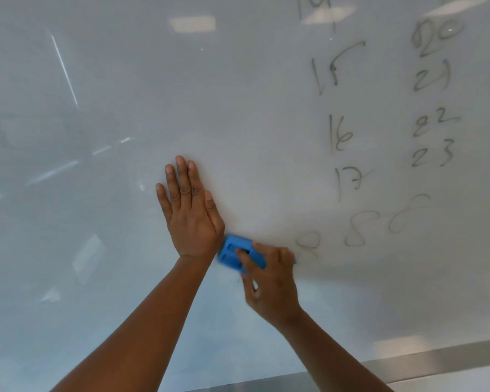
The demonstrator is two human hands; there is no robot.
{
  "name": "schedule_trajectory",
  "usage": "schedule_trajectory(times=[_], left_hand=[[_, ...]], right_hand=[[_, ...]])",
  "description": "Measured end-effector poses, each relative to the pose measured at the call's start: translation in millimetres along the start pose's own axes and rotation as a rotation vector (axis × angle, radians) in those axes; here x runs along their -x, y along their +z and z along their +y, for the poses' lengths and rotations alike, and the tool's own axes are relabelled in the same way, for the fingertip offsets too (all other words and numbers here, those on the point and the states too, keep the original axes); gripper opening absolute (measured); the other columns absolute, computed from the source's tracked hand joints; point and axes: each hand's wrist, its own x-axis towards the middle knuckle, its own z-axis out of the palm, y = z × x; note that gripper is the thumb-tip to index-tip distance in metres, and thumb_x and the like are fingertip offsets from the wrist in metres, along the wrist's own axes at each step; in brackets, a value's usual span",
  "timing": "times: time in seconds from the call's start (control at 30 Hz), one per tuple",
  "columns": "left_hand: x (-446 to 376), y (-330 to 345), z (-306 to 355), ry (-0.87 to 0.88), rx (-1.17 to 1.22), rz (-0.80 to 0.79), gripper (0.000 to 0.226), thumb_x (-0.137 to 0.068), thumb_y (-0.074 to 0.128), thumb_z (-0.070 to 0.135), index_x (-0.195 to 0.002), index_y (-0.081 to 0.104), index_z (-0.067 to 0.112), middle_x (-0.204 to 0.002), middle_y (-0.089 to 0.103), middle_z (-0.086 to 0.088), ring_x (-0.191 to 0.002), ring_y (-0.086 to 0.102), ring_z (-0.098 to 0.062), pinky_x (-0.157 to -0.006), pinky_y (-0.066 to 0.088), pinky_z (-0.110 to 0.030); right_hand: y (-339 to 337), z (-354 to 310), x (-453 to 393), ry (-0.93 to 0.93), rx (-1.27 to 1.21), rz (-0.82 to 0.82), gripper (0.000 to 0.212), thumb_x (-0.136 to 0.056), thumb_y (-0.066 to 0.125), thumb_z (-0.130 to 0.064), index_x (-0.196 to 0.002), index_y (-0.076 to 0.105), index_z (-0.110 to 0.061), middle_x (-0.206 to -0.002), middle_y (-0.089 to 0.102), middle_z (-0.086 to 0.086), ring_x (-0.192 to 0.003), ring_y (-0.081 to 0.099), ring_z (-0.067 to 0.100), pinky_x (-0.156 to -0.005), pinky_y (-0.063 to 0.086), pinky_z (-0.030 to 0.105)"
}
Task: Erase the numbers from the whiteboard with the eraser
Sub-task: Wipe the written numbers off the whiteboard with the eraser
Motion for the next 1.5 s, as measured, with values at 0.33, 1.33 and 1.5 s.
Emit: schedule_trajectory(times=[0.33, 1.33, 1.5], left_hand=[[-1.3, -5.5, 6.1, -0.023, 0.016, -0.029, 0.056, -0.106, 0.024, 0.021, -0.159, 0.015, 0.005, -0.167, 0.016, -0.013, -0.156, 0.000, -0.021, -0.127, 0.000, -0.045], [-43.9, 6.5, 77.4, 0.154, 0.029, -0.095, 0.056, -0.108, 0.025, 0.023, -0.158, 0.013, 0.001, -0.167, 0.011, -0.019, -0.154, 0.005, -0.036, -0.123, -0.008, -0.053], [-47.0, 12.4, 85.8, 0.149, 0.025, -0.087, 0.057, -0.108, 0.024, 0.024, -0.159, 0.012, 0.002, -0.167, 0.009, -0.017, -0.155, 0.004, -0.035, -0.123, -0.009, -0.052]], right_hand=[[-19.6, 49.0, 30.8, -0.252, 0.123, -0.182, 0.050, -0.069, 0.075, -0.019, -0.117, 0.062, -0.028, -0.123, 0.049, 0.002, -0.101, 0.048, 0.028, -0.088, 0.037, 0.041], [-28.8, 59.3, 20.3, 0.475, -0.090, 0.289, 0.044, -0.080, 0.077, -0.015, -0.120, 0.058, -0.012, -0.114, 0.042, 0.010, -0.103, 0.045, 0.029, -0.082, 0.051, 0.050], [-41.6, 77.4, -11.5, 0.488, -0.062, 0.387, 0.039, -0.080, 0.076, -0.016, -0.115, 0.062, -0.007, -0.109, 0.044, 0.014, -0.098, 0.046, 0.030, -0.080, 0.049, 0.050]])
